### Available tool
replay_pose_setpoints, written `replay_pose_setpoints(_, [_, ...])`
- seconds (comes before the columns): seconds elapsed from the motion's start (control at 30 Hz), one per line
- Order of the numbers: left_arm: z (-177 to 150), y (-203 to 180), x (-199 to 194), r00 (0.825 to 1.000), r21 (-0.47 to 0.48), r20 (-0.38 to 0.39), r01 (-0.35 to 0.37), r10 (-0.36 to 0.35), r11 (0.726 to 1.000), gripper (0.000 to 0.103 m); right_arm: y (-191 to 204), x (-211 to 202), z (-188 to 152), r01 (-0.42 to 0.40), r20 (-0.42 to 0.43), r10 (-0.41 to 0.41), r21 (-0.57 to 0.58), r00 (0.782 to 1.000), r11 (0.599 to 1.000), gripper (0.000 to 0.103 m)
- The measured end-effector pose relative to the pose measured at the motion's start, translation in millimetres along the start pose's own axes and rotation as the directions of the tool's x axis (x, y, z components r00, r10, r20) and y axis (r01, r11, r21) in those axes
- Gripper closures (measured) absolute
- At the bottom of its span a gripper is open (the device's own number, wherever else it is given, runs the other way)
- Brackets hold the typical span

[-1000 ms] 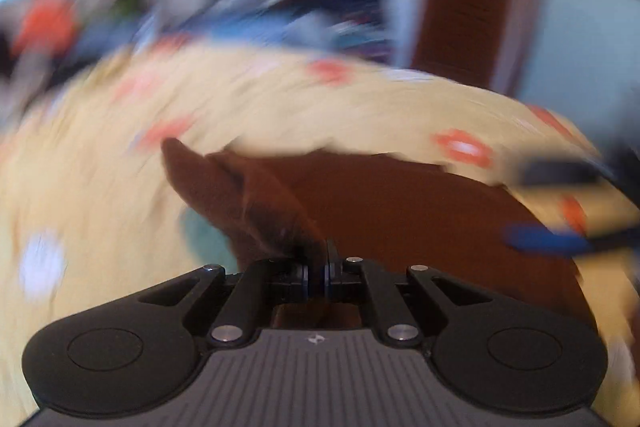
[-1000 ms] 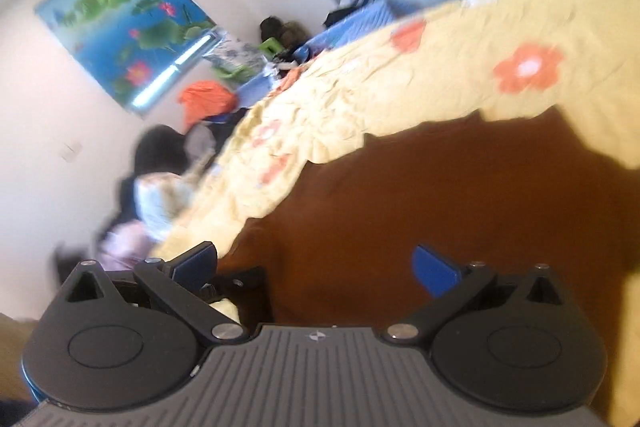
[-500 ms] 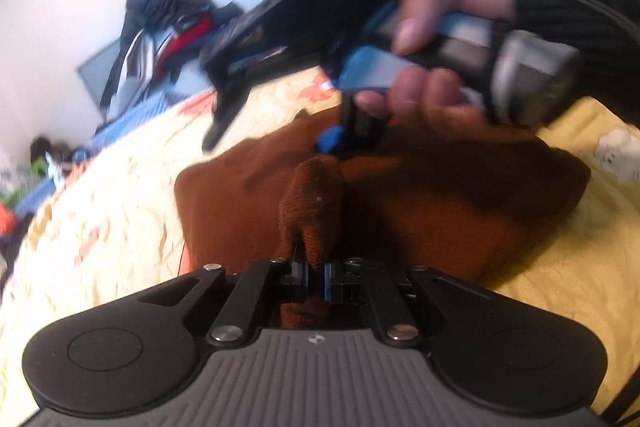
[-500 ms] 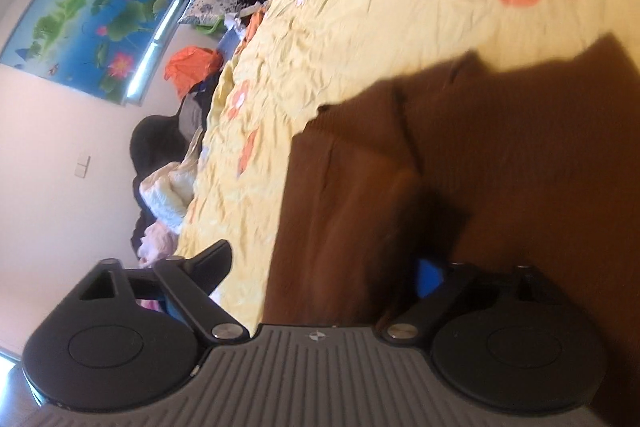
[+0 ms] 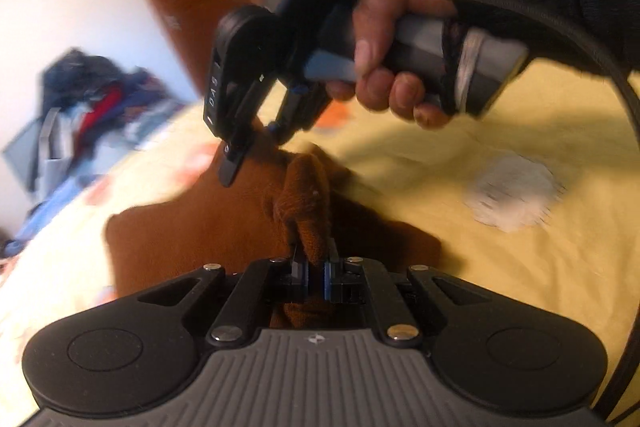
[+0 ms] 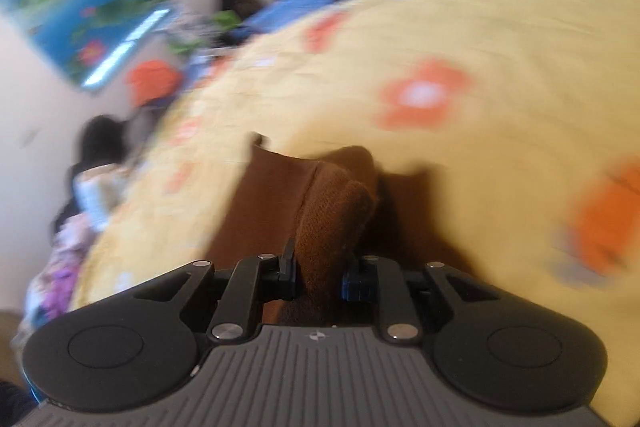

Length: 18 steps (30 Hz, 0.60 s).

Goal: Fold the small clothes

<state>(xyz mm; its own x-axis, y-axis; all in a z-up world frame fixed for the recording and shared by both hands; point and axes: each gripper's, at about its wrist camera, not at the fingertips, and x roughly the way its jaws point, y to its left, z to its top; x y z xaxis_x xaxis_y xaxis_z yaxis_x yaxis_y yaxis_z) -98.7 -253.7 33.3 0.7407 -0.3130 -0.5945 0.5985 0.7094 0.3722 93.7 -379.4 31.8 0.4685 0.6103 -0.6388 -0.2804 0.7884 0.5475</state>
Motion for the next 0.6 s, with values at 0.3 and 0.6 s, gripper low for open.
replay_pose_setpoints(0.3, [-38.0, 66.7, -57.5, 0.979, -0.158, 0.13, 0.174, -0.154, 0.972, 0.029, -35.4, -35.5, -34.1, -0.018, 0.202, -0.02, 0.186, 0.979, 0.982, 0.007])
replay_pose_setpoints(0.6, [-96.9, 214.0, -8.1, 0.982, -0.8, 0.055, 0.151, -0.181, 0.58, 0.003, -33.4, -15.0, -36.5, 0.067, 0.103, -0.086, 0.176, 0.991, 0.982, 0.007])
